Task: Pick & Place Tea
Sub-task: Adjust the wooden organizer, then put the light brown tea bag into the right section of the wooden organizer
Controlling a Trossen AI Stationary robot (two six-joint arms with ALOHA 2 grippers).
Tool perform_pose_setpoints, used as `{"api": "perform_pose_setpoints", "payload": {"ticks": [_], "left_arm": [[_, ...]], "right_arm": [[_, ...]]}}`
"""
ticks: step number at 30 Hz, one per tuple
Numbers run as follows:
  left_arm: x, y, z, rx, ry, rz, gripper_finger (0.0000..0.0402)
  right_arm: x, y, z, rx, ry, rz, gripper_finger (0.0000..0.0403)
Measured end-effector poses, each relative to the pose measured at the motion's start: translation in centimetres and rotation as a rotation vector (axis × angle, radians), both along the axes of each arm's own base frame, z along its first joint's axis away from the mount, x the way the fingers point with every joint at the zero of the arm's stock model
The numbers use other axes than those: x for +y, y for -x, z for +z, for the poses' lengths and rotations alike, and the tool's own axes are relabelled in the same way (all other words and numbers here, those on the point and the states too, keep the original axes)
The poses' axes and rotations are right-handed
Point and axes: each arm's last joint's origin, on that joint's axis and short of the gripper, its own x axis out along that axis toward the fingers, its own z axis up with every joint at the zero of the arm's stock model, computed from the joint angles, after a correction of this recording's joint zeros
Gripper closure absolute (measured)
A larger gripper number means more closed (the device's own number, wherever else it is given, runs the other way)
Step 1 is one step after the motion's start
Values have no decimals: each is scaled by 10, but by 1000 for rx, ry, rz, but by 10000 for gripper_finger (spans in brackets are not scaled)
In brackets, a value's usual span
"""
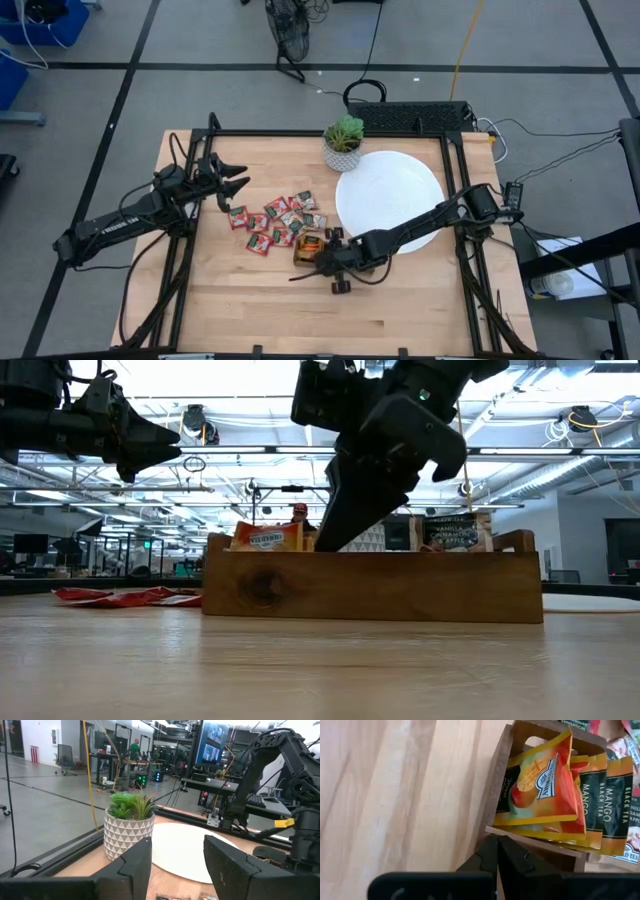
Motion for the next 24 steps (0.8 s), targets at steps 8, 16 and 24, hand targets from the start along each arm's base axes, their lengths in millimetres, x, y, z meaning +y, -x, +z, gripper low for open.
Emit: {"api": "perform_pose_setpoints", "payload": {"ticks": [8, 16, 24], "left_arm": [[0, 0, 0, 0, 0, 0, 220], [0, 0, 0, 0, 0, 0, 220], [0, 0, 0, 0, 0, 0, 220]], "right_arm": [[6, 1, 0, 20, -99, 62, 403], [11, 4, 10, -6, -101, 76, 403], [-3, 12, 59, -202, 117, 25, 403]]}}
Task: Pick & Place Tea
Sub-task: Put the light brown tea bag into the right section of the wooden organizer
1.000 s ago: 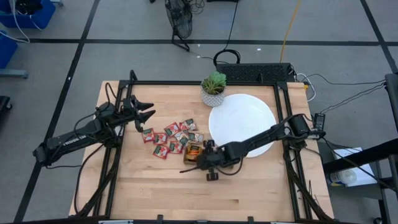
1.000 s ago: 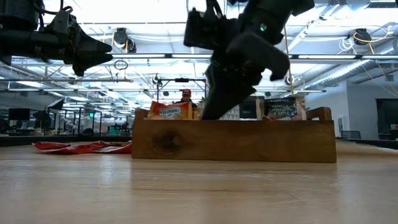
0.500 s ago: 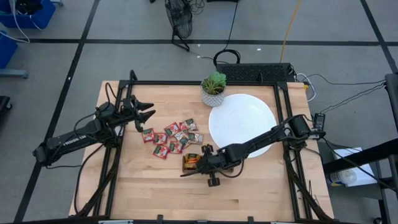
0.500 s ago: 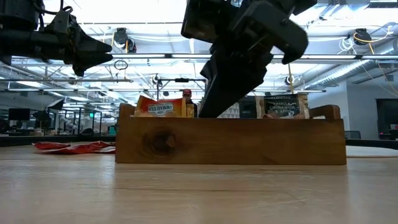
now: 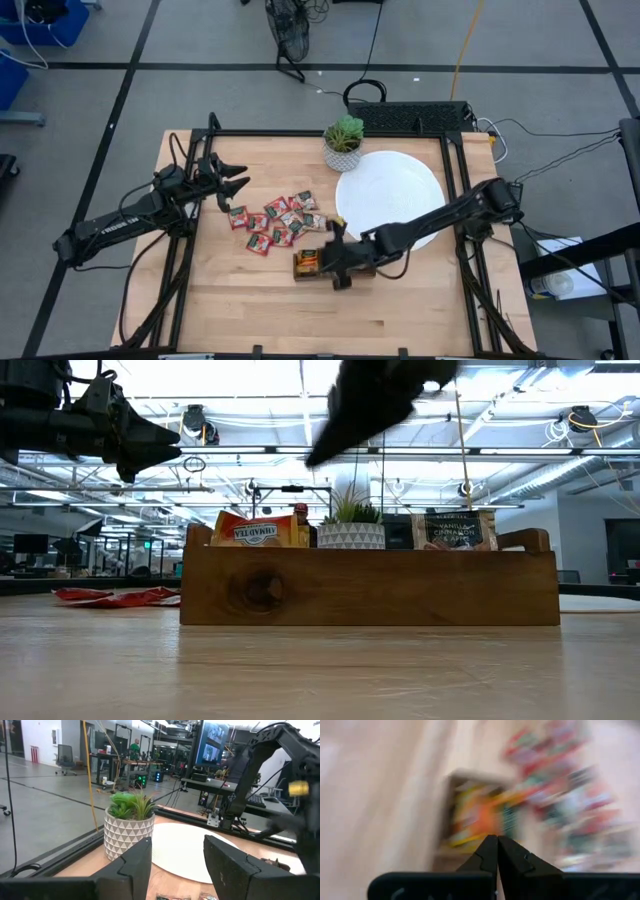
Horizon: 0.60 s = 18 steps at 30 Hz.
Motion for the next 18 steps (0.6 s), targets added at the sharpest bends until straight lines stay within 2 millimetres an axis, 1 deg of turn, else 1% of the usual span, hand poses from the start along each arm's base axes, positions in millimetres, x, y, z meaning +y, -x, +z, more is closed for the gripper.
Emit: {"api": "perform_pose_setpoints", "payload": {"ticks": [2, 5, 7, 9, 12, 14, 16, 18], "left_arm": [[0, 0, 0, 0, 0, 0, 220], [0, 0, 0, 0, 0, 0, 220], [0, 0, 0, 0, 0, 0, 220], [0, 0, 0, 0, 0, 0, 220], [0, 0, 0, 1, 1, 0, 220], [0, 0, 0, 0, -1, 0, 220], [0, 0, 0, 1, 0, 0, 220], [0, 0, 0, 1, 1, 0, 220]], "right_arm": [[-8, -2, 13, -77, 136, -24, 403], [-26, -10, 20, -129, 278, -62, 403], [-49, -16, 16, -106, 296, -101, 401], [-77, -21, 7, -50, 252, -128, 389], [-115, -26, -9, 17, 180, -175, 350], [-132, -30, -15, 26, 139, -177, 313], [-142, -38, -20, 24, 100, -157, 273], [-145, -47, -29, 41, 88, -131, 235]]}}
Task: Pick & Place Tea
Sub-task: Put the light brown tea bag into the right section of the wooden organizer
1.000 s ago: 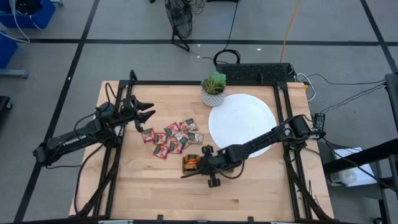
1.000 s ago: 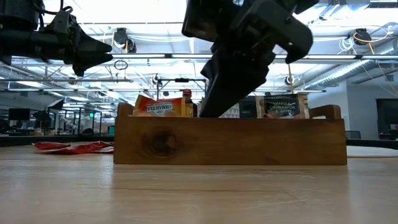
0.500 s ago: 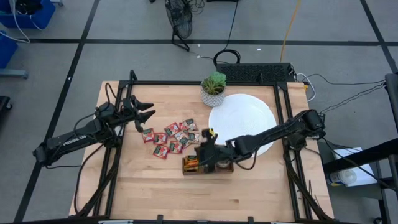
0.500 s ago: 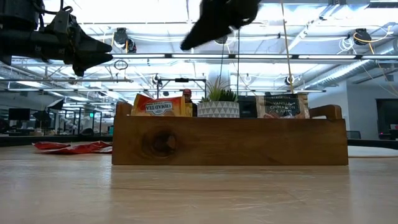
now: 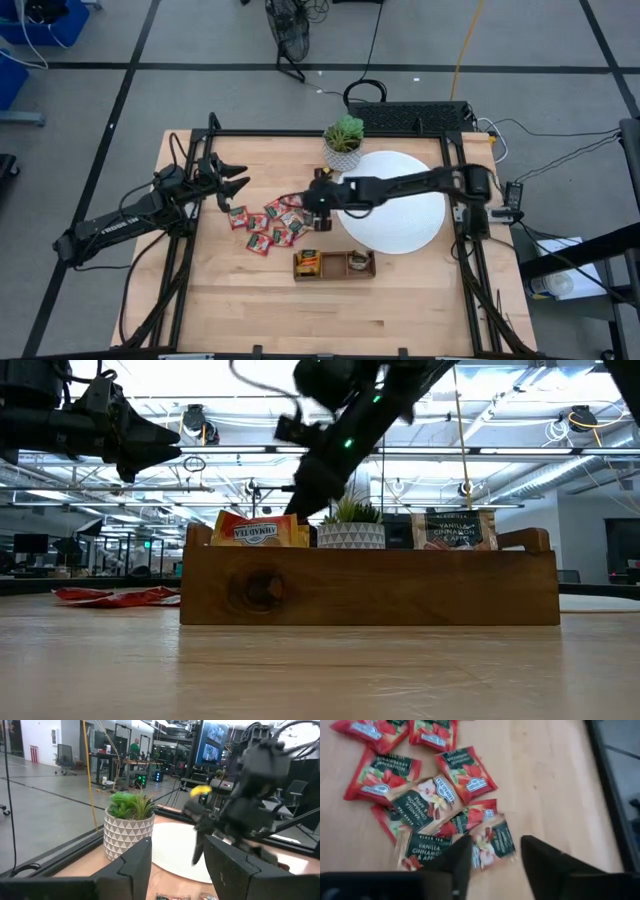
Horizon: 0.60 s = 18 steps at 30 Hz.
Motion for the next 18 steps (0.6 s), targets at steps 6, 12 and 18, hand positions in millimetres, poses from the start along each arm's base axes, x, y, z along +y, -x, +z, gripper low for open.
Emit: {"api": "perform_pose_setpoints", "payload": {"ticks": [6, 12, 18], "left_arm": [[0, 0, 0, 0, -1, 0, 220], [0, 0, 0, 0, 0, 0, 220], [0, 0, 0, -1, 0, 0, 220]], "right_arm": [[-1, -25, -33, 163, 26, 55, 169], [-16, -33, -45, 248, -3, 39, 171], [-32, -32, -50, 244, -128, 31, 198]]}}
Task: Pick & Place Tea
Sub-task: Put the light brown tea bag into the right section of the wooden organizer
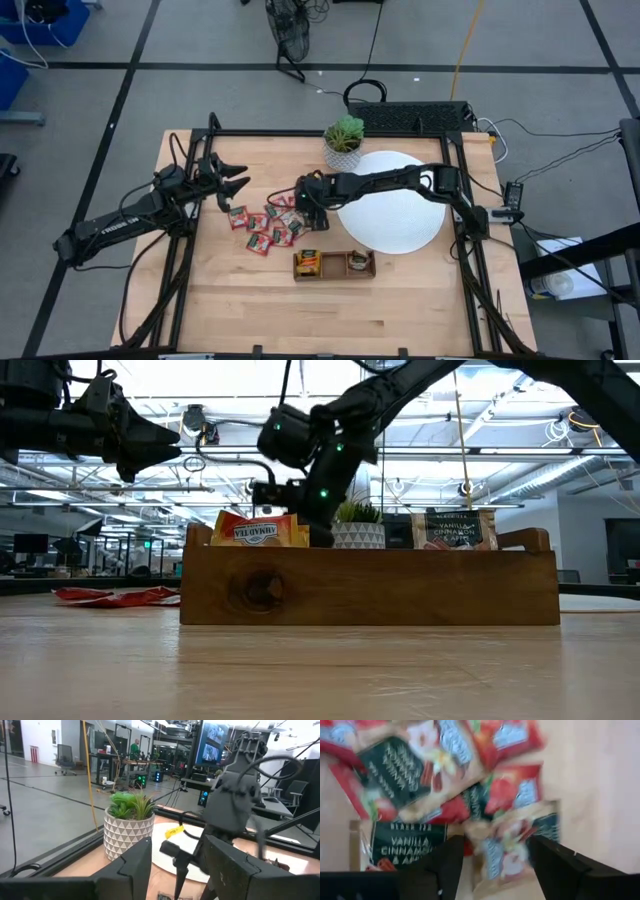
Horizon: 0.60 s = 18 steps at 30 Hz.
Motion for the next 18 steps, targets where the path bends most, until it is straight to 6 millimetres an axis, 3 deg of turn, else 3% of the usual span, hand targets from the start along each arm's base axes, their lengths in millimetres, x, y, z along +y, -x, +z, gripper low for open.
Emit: {"api": "perform_pose_setpoints", "payload": {"ticks": [10, 18], "left_arm": [[0, 0, 0, 0, 0, 0, 220], [0, 0, 0, 0, 0, 0, 220]], "right_arm": [[2, 4, -3, 45, -25, -8, 224], [2, 5, -18, 26, -18, 5, 242]]}}
